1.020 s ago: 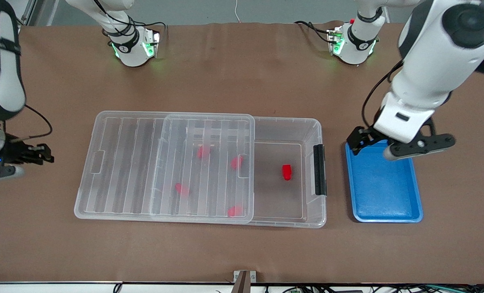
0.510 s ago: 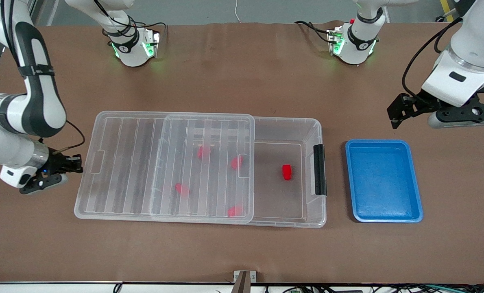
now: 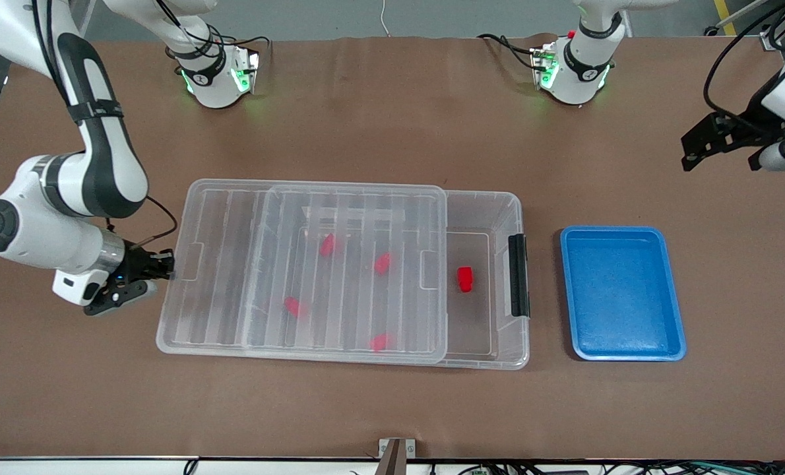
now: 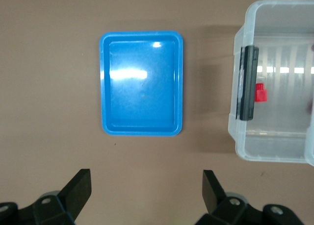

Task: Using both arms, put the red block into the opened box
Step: 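Slide the clear lid back over the box with the right gripper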

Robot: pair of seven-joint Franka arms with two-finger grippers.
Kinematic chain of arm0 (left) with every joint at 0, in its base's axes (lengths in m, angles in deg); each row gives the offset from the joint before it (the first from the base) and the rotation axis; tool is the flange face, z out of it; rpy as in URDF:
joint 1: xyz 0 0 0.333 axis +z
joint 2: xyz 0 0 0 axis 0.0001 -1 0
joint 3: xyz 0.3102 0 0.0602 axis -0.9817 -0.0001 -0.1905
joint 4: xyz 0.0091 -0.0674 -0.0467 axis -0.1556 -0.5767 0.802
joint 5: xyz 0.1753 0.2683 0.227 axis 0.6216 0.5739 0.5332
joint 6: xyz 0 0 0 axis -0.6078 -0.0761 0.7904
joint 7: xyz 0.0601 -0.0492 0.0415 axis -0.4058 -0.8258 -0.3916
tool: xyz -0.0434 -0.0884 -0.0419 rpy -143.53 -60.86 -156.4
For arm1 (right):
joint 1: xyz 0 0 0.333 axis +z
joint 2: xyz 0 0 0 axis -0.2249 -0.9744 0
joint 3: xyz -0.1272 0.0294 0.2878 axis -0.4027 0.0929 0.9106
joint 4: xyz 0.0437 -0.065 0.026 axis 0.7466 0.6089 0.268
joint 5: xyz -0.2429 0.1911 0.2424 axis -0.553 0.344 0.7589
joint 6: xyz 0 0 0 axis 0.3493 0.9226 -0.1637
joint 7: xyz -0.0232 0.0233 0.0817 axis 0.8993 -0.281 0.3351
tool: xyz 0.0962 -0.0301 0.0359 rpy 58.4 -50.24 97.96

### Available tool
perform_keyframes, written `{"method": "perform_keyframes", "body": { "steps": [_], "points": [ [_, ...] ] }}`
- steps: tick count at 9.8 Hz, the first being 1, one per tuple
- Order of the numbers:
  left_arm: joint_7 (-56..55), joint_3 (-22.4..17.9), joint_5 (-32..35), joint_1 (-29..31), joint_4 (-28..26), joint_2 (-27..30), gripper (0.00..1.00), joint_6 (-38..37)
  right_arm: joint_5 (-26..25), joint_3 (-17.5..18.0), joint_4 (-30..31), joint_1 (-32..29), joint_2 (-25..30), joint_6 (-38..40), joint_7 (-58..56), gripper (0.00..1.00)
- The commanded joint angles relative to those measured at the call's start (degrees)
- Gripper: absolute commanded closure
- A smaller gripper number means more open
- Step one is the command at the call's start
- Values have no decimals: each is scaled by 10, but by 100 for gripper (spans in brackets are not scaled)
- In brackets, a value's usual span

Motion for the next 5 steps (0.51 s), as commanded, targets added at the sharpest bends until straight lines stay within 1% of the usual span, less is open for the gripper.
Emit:
{"method": "perform_keyframes", "body": {
  "steps": [1, 2, 5],
  "points": [
    [13, 4, -9, -1, -54, 27, 0, 0, 10, 18, -5, 20, -11, -16, 45, 100],
    [9, 7, -9, -2, -53, 25, 0, 0, 10, 19, -11, 31, -20, -20, 61, 100],
    [15, 6, -26, 3, -53, 22, 0, 0, 11, 20, -15, 51, -21, -21, 80, 100]
  ]
}}
